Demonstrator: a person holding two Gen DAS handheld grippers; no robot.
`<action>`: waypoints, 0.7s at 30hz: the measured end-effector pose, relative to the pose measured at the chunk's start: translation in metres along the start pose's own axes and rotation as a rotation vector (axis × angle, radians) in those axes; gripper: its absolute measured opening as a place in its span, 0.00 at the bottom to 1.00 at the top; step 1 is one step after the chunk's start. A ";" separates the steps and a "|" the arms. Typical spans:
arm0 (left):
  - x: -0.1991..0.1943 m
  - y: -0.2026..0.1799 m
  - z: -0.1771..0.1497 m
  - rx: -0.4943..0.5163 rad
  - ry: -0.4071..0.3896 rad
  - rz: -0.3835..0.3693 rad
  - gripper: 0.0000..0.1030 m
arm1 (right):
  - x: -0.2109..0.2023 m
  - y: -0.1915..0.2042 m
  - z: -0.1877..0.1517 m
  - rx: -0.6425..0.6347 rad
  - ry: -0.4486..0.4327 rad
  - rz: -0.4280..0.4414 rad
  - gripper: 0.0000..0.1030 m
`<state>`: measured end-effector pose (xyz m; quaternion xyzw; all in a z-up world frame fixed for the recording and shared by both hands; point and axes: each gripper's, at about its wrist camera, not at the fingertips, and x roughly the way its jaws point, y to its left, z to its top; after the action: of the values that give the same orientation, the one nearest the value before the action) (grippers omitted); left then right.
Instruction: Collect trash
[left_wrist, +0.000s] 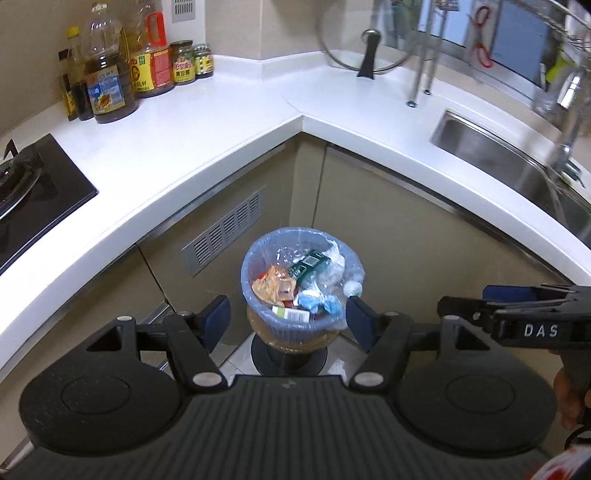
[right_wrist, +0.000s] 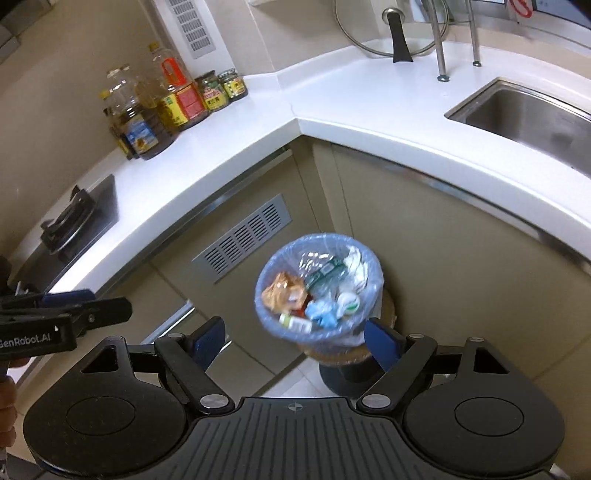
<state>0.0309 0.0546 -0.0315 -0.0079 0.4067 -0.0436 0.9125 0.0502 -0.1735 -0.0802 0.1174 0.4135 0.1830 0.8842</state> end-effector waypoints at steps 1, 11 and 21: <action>-0.007 0.001 -0.003 0.003 -0.002 -0.003 0.65 | -0.006 0.005 -0.004 -0.005 -0.001 -0.001 0.80; -0.055 -0.002 -0.025 -0.013 -0.045 0.003 0.69 | -0.044 0.036 -0.020 -0.074 -0.033 0.003 0.80; -0.072 -0.020 -0.029 -0.039 -0.051 0.022 0.69 | -0.067 0.029 -0.017 -0.125 -0.041 0.014 0.80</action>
<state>-0.0399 0.0411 0.0031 -0.0223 0.3843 -0.0255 0.9226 -0.0095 -0.1745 -0.0346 0.0683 0.3823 0.2120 0.8968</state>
